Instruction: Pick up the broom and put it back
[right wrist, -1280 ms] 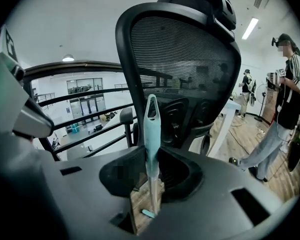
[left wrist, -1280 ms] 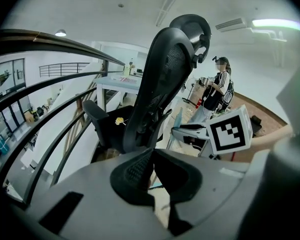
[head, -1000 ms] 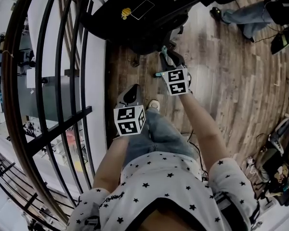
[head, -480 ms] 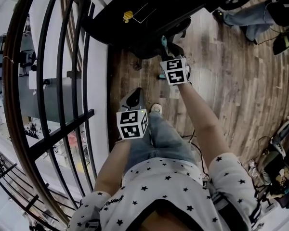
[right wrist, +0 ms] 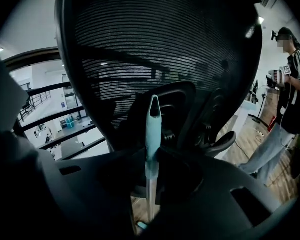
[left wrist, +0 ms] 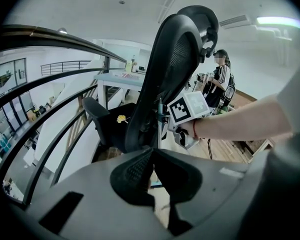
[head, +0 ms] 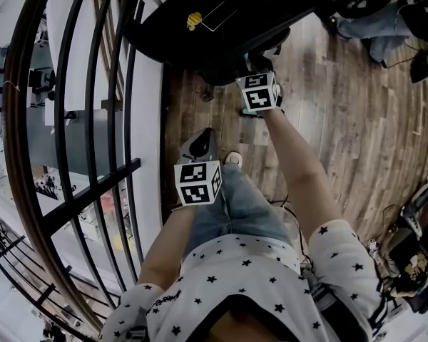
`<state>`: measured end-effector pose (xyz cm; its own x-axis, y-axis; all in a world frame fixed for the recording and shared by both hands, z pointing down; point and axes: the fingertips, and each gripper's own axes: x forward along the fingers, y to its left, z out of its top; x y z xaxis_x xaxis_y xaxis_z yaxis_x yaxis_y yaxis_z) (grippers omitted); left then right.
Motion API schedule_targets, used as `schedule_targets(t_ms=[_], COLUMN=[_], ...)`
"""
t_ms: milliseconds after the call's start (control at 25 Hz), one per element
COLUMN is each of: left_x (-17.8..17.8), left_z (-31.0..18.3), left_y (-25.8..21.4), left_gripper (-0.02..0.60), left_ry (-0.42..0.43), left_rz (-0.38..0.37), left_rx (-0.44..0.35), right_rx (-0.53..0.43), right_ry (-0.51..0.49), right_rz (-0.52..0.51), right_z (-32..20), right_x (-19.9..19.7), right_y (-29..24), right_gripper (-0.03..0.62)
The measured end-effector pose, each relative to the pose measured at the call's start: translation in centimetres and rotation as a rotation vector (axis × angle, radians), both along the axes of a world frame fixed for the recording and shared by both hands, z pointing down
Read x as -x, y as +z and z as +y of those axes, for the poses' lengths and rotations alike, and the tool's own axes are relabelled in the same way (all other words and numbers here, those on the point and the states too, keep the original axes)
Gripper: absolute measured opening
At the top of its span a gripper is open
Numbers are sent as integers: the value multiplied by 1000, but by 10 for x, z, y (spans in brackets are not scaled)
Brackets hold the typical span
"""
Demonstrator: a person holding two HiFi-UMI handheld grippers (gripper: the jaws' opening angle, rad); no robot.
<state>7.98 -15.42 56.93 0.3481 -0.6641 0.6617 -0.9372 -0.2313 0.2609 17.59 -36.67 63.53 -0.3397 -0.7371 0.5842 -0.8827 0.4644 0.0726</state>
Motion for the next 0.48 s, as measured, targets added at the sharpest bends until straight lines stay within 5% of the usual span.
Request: schedule_targets(t_ms=[480], left_x=[4], left_z=[1], left_y=[2], left_gripper=[11], left_ry=[-19], left_rz=[-3], left_rx=[1], right_rx=[0], right_ry=[24], right_rz=[27], right_z=[-11], right_x=[-5], right_y=[7], right_gripper=[81])
